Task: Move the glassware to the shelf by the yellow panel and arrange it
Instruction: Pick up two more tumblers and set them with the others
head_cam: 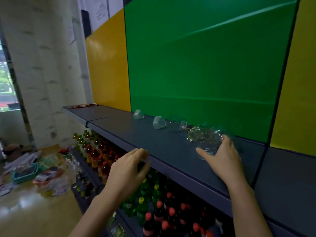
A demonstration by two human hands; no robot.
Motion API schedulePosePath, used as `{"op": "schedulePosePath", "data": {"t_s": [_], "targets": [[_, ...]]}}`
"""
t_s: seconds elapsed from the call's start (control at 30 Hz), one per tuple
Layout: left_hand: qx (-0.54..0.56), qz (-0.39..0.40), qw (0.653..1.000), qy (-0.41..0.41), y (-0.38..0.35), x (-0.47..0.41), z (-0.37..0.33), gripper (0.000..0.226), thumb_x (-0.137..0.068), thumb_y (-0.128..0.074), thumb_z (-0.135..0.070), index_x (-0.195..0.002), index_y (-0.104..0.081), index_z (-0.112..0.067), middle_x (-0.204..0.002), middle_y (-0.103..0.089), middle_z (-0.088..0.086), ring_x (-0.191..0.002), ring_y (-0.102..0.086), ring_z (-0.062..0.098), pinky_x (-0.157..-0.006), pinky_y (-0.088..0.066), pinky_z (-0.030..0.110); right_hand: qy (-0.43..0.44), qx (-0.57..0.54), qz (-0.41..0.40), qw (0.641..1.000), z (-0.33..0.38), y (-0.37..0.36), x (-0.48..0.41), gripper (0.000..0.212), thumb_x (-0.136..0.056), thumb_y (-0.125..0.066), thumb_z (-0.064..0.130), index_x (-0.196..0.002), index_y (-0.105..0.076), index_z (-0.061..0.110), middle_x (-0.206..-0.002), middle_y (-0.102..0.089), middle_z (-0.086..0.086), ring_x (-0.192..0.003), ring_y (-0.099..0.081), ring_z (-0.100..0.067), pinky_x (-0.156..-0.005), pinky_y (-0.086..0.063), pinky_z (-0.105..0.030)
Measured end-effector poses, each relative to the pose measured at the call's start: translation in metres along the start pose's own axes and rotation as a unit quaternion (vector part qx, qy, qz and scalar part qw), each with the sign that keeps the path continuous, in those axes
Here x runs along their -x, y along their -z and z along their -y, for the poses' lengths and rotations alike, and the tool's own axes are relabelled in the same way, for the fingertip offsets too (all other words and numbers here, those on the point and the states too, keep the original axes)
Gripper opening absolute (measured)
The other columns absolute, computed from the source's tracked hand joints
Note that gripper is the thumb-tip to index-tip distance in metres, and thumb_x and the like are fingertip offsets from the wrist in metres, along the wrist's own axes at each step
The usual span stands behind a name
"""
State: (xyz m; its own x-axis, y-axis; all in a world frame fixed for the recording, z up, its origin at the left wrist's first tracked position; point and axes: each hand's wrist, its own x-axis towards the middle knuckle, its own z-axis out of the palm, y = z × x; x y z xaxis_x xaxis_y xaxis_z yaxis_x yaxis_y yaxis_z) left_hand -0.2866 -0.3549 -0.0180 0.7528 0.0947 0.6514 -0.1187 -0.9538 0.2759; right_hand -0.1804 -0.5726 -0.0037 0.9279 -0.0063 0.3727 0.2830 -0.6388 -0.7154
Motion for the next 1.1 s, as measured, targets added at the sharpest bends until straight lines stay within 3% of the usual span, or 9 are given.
{"op": "schedulePosePath", "data": {"t_s": [0.3,0.53,0.67,0.77,1.0,1.1], "targets": [[0.166,0.045,0.985,-0.024,-0.057,-0.076,0.008,0.016,-0.085,-0.056,-0.036,-0.096,-0.059,-0.025,-0.088,-0.063,-0.011,-0.079,-0.06,0.01,-0.072,-0.053,0.04,-0.069,0.028,-0.037,0.997,0.005,-0.023,-0.027,0.112,-0.058,-0.075,0.057,-0.14,-0.016,0.01,-0.144,-0.039,-0.011,-0.126,-0.043,-0.033,-0.094,-0.04,-0.041],[0.266,0.112,0.956,-0.051,-0.094,-0.117,0.001,0.018,-0.084,-0.057,-0.036,-0.097,-0.06,-0.023,-0.086,-0.063,-0.013,-0.08,-0.061,0.009,-0.076,-0.053,0.039,-0.129,0.05,-0.069,0.988,0.009,-0.039,-0.033,0.09,-0.058,-0.074,0.059,-0.124,-0.03,0.017,-0.127,-0.054,-0.007,-0.115,-0.05,-0.033,-0.079,-0.037,-0.035],[0.3,0.159,0.938,-0.066,-0.111,-0.134,-0.004,0.022,-0.087,-0.054,-0.035,-0.099,-0.061,-0.019,-0.092,-0.065,-0.007,-0.084,-0.061,0.013,-0.081,-0.049,0.033,-0.143,0.029,-0.107,0.984,0.009,-0.035,-0.025,0.088,-0.051,-0.076,0.06,-0.121,-0.037,0.023,-0.12,-0.056,0.002,-0.109,-0.053,-0.024,-0.075,-0.036,-0.028],[0.313,0.202,0.925,-0.075,-0.125,-0.14,-0.012,0.026,-0.087,-0.053,-0.038,-0.1,-0.061,-0.017,-0.095,-0.065,-0.005,-0.084,-0.059,0.014,-0.077,-0.044,0.027,-0.146,0.012,-0.149,0.978,0.006,-0.023,-0.01,0.083,-0.044,-0.078,0.061,-0.112,-0.041,0.03,-0.105,-0.059,0.013,-0.094,-0.057,-0.013,-0.064,-0.036,-0.02],[0.292,0.287,0.911,-0.044,-0.161,-0.163,-0.046,0.04,-0.088,-0.045,-0.048,-0.087,-0.053,-0.008,-0.1,-0.063,0.011,-0.09,-0.054,0.027,-0.073,-0.035,0.03,-0.155,-0.017,-0.266,0.951,-0.004,0.015,0.027,0.08,-0.039,-0.085,0.049,-0.108,-0.046,0.033,-0.098,-0.06,0.019,-0.09,-0.061,-0.007,-0.082,-0.046,-0.033],[0.283,0.29,0.914,-0.029,-0.175,-0.169,-0.059,0.053,-0.088,-0.039,-0.053,-0.089,-0.055,-0.002,-0.104,-0.063,0.02,-0.094,-0.056,0.035,-0.075,-0.038,0.034,-0.157,-0.045,-0.295,0.941,-0.01,0.026,0.036,0.076,-0.042,-0.087,0.042,-0.106,-0.048,0.034,-0.098,-0.06,0.019,-0.088,-0.061,-0.003,-0.075,-0.047,-0.027]]}}
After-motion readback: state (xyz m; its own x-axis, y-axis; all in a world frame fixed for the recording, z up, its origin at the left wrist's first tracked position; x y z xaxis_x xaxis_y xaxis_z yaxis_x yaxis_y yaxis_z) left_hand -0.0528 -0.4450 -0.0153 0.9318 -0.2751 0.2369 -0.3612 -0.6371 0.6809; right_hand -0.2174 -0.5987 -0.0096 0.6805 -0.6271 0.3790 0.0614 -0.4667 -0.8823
